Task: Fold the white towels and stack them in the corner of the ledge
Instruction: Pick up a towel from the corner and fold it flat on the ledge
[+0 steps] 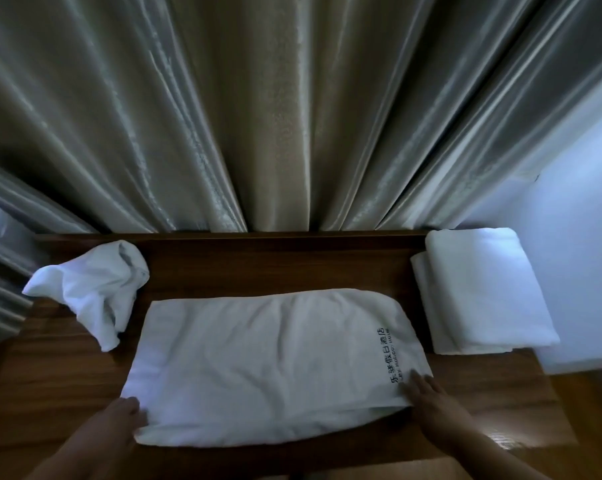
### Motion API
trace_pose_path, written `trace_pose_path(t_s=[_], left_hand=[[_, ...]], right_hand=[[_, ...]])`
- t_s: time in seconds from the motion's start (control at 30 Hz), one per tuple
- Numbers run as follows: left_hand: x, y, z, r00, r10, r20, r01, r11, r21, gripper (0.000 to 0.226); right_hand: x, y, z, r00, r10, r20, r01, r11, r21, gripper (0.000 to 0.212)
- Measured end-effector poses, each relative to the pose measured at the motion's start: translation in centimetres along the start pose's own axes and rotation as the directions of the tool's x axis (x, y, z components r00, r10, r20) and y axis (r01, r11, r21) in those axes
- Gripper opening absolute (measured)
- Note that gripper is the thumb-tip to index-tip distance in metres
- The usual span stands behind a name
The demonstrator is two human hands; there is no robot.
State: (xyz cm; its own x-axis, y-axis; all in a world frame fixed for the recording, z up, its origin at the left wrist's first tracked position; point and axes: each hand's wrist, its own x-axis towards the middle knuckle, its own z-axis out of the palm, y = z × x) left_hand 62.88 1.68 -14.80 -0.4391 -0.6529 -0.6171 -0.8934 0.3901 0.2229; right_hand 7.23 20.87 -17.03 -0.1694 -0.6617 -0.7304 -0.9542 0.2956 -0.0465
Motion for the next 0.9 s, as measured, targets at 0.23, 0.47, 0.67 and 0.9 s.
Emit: trace_pose_path(t_s=[0.23, 0.47, 0.67, 0.9], left_hand=[[2.9, 0.3, -0.8, 0.947, -0.075, -0.311, 0.052, 0.995, -0.079, 0.013], [10.0, 1.3, -1.4, 0.981, -0.165, -0.102, 0.174, 0.982, 0.080, 0.080], [14.2, 1.7, -2.7, 0.952, -0.282, -0.123, 0.289, 0.956, 0.049, 0.078], [17.4, 1.2, -3.4, 0.926, -0.214, -0.312, 0.250, 0.965, 0.079, 0.073]], right_hand=[[0.9, -2.8, -1.0, 0.951, 0.027, -0.308, -0.031, 0.999, -0.007, 0.051], [9.1, -7.0, -6.3, 0.967, -0.031, -0.253, 0.062, 0.992, 0.112, 0.068], [13.5, -7.0, -7.2, 0.974, 0.069, -0.215, -0.048, 0.994, 0.099, 0.078], [17.0, -6.0, -9.7, 0.953, 0.082, -0.291, -0.031, 0.984, 0.176, 0.074]])
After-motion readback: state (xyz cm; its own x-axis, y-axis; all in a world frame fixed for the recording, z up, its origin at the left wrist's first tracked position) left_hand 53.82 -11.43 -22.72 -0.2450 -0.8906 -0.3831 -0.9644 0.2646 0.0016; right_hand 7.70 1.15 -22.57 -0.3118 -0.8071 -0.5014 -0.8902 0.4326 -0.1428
